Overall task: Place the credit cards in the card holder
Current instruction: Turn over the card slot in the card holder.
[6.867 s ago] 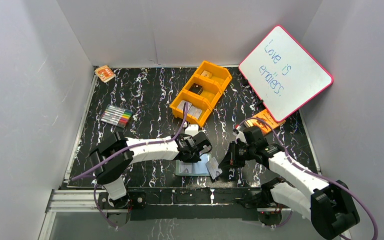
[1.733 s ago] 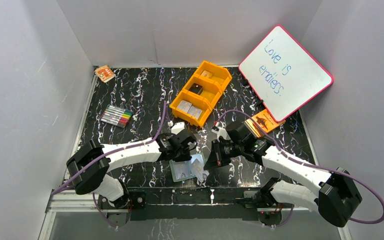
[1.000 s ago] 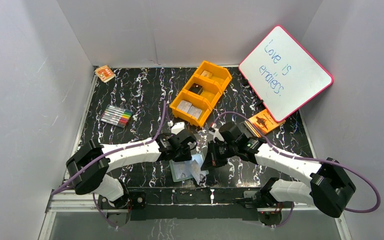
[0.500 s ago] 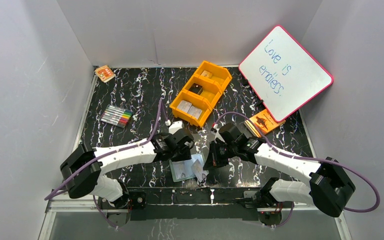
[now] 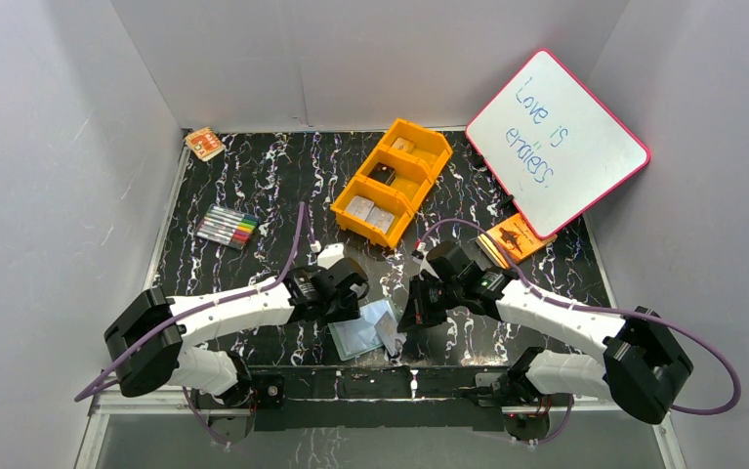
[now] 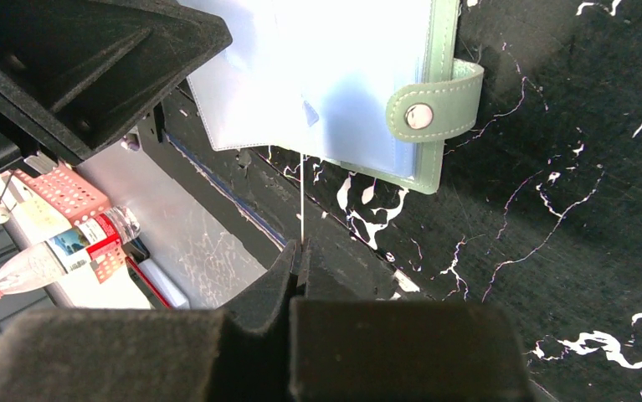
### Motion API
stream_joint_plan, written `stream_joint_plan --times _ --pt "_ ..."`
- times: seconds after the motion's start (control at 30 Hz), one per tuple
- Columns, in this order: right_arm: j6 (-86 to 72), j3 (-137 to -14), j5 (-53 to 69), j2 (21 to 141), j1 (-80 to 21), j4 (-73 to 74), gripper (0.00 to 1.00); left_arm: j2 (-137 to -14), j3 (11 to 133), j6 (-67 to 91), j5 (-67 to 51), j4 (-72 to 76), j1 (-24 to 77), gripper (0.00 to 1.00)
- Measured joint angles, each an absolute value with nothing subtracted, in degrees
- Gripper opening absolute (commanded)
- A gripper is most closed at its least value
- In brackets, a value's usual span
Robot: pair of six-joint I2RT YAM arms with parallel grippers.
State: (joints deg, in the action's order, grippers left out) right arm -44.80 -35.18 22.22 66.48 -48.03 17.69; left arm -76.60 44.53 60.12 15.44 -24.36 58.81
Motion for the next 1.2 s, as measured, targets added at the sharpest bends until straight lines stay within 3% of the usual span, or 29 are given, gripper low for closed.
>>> stream_joint_plan --times 0.2,0.37,0.5,1.0,1.2 --pt "-44.8 -35.18 22.24 66.92 -48.07 17.65 0.0 -76.49 44.53 60.2 15.44 -24.38 58.81 0.36" --pt "-44.8 -35.18 22.24 66.92 -48.14 17.65 0.0 -76.71 44.75 59.83 15.2 -24.14 58.81 0.5" --pt "-44.8 -35.18 22.24 66.92 -48.12 17.65 0.0 -76.71 44.84 59.7 14.9 -23.9 58.81 0.56" --pt "-44.82 -35.18 20.25 66.35 -48.14 18.92 0.0 -75.5 44.88 59.33 13.89 -23.77 58.81 0.63" --pt "-44.86 -35.16 18.52 64.73 -48.14 20.78 0.0 -75.24 45.32 58.92 13.87 -23.77 58.81 0.59"
